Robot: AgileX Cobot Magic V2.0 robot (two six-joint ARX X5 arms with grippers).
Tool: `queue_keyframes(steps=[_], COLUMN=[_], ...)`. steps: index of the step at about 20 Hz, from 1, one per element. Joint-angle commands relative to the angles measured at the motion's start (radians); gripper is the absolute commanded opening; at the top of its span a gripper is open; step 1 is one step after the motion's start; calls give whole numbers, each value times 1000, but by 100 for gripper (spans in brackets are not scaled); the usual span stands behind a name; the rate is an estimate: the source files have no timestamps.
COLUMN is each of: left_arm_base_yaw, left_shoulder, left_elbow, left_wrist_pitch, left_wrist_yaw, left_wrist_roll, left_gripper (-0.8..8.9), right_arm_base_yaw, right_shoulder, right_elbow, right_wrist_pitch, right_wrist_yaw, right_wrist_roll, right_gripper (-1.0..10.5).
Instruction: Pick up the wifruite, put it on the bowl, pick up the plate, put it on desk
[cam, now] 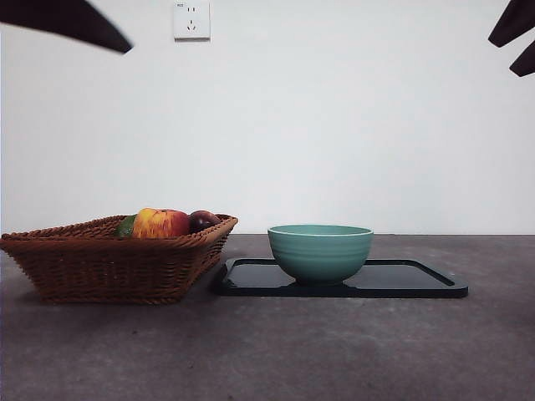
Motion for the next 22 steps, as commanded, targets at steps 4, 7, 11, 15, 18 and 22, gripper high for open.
queue_keyframes(steps=[4,7,11,15,18,22], left_arm_base_yaw=[-4,-4,5,16,21,23], left_shoulder=[152,322,563,772,893,1033], left_elbow=[111,243,460,647,737,813], left_wrist_pitch=[85,87,87,85,85,96], left_wrist_yaw=[-77,-78,-120,-121,-121,-123], left_wrist_roll=[51,120,194,261,295,345], left_gripper=[312,312,312,312,312,312], right_arm_base_yaw=[5,5,5,5,5,5], right_shoulder=[6,6,6,6,6,6], right_elbow=[6,6,6,6,6,6], right_wrist_pitch=[6,6,6,5,-4,-16], right_wrist_yaw=[-3,-3,-3,-3,-3,-3], right_wrist_roll=[-11,-11,-11,-12,-18,-18], right_gripper=[172,172,172,172,172,172])
